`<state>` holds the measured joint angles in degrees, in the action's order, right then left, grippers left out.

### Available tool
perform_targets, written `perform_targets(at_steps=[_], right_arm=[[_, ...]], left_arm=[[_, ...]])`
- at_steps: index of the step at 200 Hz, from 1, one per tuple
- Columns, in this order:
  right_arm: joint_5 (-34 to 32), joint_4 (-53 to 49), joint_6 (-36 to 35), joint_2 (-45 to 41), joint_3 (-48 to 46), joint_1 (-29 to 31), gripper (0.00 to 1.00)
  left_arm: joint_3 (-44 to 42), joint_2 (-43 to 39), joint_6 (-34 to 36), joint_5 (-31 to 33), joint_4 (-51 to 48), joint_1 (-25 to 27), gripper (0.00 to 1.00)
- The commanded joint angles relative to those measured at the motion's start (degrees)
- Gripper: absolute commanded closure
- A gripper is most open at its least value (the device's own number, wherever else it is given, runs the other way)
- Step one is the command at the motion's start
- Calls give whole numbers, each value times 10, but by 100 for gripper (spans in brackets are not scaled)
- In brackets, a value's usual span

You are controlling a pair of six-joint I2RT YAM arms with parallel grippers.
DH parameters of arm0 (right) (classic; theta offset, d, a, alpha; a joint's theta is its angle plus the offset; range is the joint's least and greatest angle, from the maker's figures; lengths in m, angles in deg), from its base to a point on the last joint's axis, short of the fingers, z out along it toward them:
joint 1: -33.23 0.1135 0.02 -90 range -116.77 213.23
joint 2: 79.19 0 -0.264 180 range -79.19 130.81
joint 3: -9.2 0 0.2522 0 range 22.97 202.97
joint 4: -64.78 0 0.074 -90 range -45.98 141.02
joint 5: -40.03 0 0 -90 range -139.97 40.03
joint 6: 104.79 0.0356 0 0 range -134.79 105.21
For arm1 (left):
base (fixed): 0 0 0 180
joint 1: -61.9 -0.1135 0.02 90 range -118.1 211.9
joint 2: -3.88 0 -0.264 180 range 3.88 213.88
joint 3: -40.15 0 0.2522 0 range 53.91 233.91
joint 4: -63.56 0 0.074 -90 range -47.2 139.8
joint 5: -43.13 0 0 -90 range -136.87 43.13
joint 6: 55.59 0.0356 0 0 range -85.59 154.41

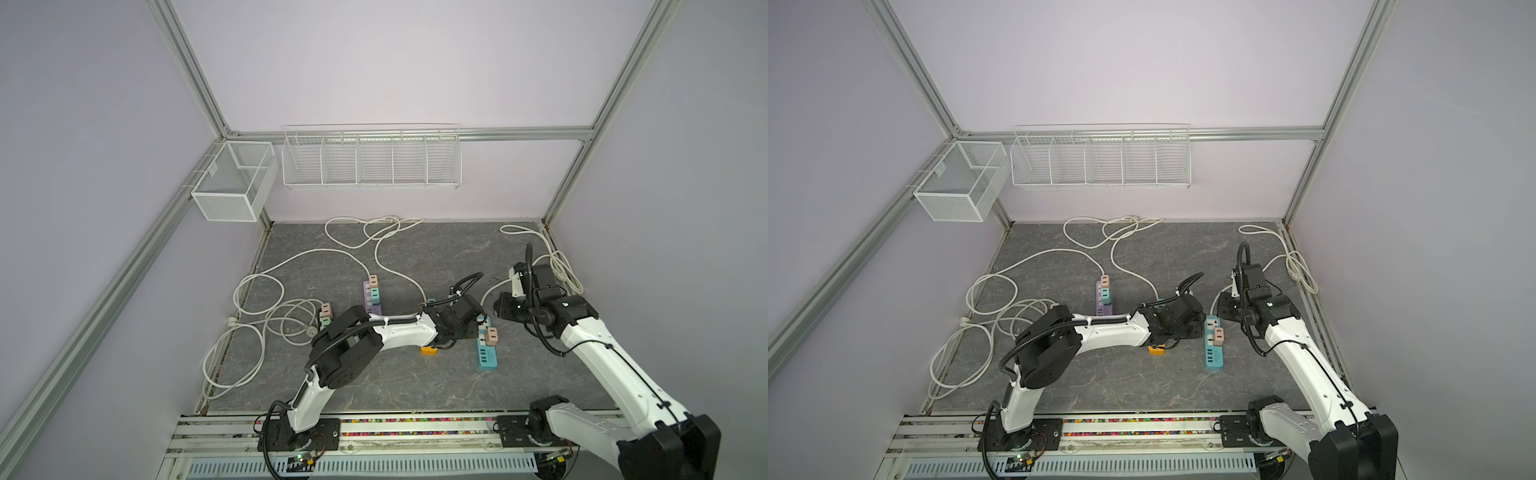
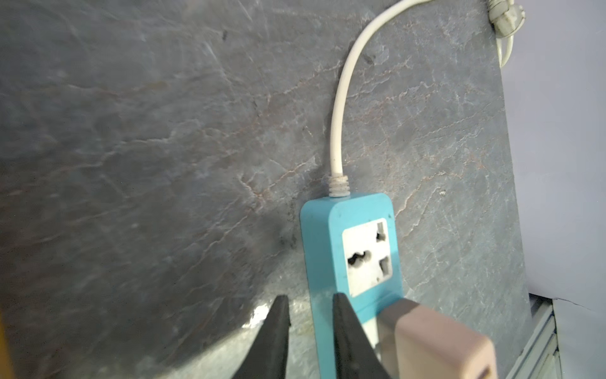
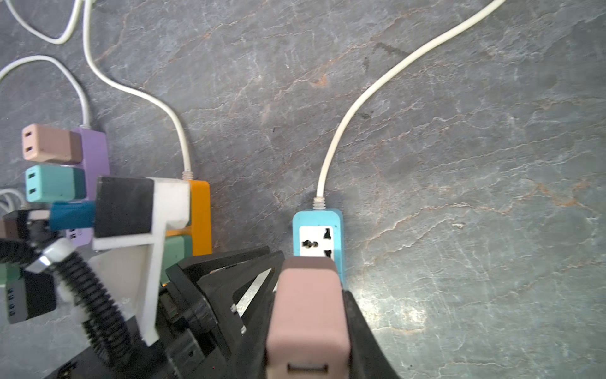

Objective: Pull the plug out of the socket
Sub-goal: 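Pull the pink plug up out of the socket with the right gripper, then lift the pink plug away with right gripper while left gripper opens and withdraws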

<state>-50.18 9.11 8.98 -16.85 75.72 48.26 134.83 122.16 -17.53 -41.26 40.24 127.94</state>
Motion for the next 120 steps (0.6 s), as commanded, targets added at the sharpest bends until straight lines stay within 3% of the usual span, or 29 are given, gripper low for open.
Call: perform_targets(at_steps=[1,50,120], right_arm=[[67,15,15,-7,-14,-3,92],[165,115,71,13,-55,0,91],[213,251,125,123,-78,12,92]], left_arm=[[-16,-60,21,33,-8,-1,73],[-91,-157,27,52,11,-7,70],[-137,-222,32,41,7,-31,66]])
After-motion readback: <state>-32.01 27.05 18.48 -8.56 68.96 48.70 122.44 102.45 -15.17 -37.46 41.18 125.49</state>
